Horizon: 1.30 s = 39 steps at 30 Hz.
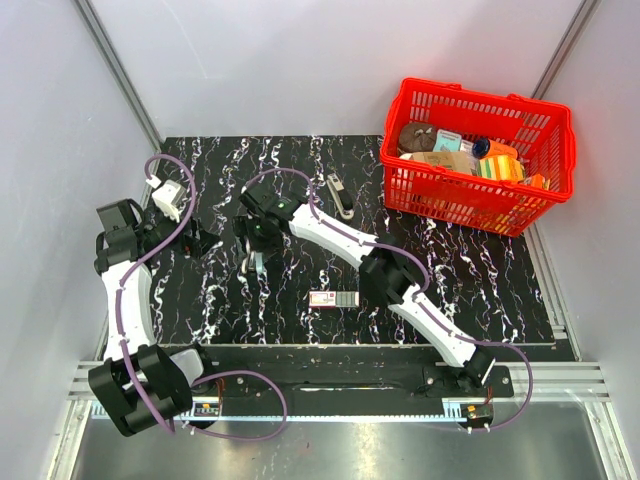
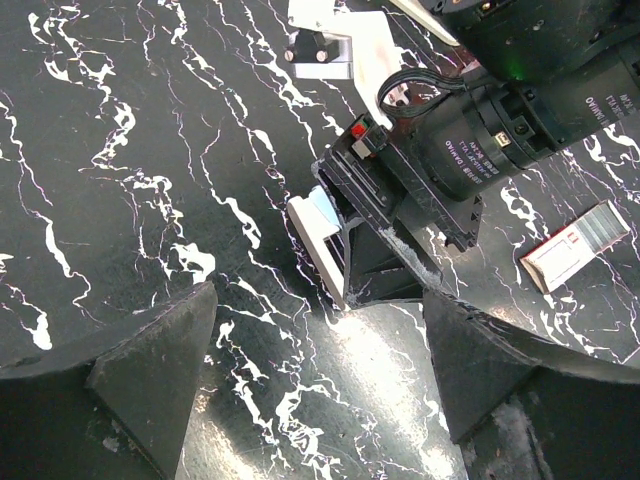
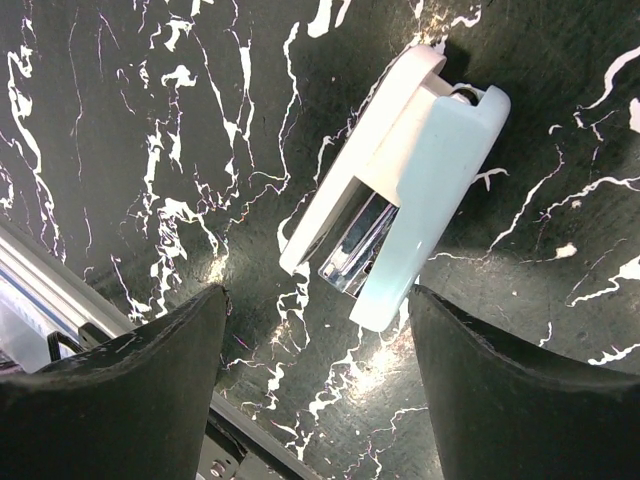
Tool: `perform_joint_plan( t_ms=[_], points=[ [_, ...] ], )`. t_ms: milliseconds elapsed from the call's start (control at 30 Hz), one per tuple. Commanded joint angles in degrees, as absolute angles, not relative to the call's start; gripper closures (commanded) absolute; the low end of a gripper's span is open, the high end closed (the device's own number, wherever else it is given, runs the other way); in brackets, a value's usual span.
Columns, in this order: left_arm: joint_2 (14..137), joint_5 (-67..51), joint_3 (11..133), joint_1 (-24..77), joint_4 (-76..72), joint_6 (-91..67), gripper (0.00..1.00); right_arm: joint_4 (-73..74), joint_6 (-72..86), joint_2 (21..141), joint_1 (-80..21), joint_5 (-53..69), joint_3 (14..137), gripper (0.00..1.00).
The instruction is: Unload the staples from the stapler
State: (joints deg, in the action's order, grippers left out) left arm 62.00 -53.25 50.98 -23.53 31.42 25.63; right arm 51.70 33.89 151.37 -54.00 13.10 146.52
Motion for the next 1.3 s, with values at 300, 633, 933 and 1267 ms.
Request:
perform_joint_plan(
  t_ms=[300,633,933,1267],
  points=[
    [60.65,-52.47,51.24,-23.47,28.83,26.46,0.11,49.91,34.37,148.28,-53.53,16.09,149.68,0.21],
    [59.76,-45.98,50.01,-14.6,25.49,23.56,0.11,53.78,23.31,132.54,-41.41,-8.24,141.5,0.09],
    [60.38,-40.79,48.52,-6.6,23.47,22.33,0.12,57.66,13.45,136.75,-35.42,-18.81,140.71,0.14],
    [63.19,-38.85,48.78,-3.78,22.33,22.15,0.13,56.16,10.55,141.58,-35.07,-18.28,142.29,0.22]
  ],
)
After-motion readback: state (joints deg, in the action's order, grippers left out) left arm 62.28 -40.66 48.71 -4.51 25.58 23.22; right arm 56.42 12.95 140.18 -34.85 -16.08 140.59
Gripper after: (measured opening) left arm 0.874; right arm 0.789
